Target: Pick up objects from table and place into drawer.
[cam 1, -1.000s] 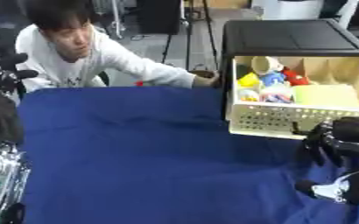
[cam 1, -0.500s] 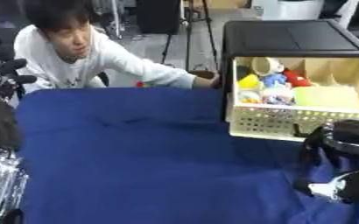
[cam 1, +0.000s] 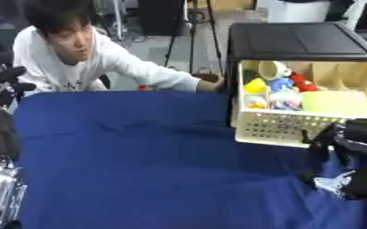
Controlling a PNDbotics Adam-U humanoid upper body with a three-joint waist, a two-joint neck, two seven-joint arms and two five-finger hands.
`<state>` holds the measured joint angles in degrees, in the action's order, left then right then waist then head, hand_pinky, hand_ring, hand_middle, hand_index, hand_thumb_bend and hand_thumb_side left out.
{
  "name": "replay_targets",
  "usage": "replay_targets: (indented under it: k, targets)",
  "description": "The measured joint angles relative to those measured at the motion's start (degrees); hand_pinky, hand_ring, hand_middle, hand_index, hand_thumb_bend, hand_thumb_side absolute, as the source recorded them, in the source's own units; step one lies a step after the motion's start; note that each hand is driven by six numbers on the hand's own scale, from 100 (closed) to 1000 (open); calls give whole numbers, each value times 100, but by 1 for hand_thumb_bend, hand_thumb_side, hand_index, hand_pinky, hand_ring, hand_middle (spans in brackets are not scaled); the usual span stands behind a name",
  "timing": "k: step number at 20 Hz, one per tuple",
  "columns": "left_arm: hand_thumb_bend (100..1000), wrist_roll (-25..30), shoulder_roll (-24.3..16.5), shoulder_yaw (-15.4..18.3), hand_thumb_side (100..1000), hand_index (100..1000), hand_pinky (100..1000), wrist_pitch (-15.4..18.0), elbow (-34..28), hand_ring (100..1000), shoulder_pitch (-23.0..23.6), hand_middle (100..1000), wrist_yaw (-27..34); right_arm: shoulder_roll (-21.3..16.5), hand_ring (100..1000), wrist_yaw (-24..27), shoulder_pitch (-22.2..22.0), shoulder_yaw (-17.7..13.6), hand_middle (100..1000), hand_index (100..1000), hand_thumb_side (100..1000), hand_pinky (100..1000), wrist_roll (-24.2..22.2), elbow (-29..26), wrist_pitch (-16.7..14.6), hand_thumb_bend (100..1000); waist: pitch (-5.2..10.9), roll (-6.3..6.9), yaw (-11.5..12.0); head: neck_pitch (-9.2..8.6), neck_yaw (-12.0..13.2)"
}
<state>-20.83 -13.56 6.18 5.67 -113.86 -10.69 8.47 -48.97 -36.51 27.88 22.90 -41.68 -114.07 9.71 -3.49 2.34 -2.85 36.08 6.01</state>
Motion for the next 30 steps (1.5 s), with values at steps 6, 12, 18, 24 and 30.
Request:
replay_targets:
  k: [6, 12, 18, 24, 30]
  targets:
    - [445, 25, 2, 0, 948, 889, 546, 3, 0, 650, -18, 696, 0, -38, 519, -142, -21, -42, 582, 744, 835, 132, 74, 0, 56, 365, -65, -1, 15, -90, -26]
    - [442, 34, 11, 0, 949, 889, 542, 12, 0, 648, -43, 694, 0, -71, 541, -174, -23, -69, 600, 747, 819, 151, 29, 8, 103, 371, -147, -1, 51, -151, -75]
    - [440, 33, 50, 0, 951, 889, 539, 15, 0, 646, -59, 693, 0, -74, 554, -197, -16, -72, 616, 750, 814, 161, 12, 168, 120, 366, -209, -4, 108, -235, -127]
    - [439, 33, 67, 0, 948, 889, 534, 16, 0, 645, -68, 693, -1, -72, 574, -392, 36, -77, 645, 762, 830, 182, 60, 478, 121, 334, -237, -18, 131, -250, -171]
    - [436, 26, 97, 0, 950, 889, 533, 24, 0, 644, -69, 692, -1, -64, 573, -633, 86, -143, 647, 764, 830, 178, 195, 894, 109, 343, -233, -22, 111, -292, -175]
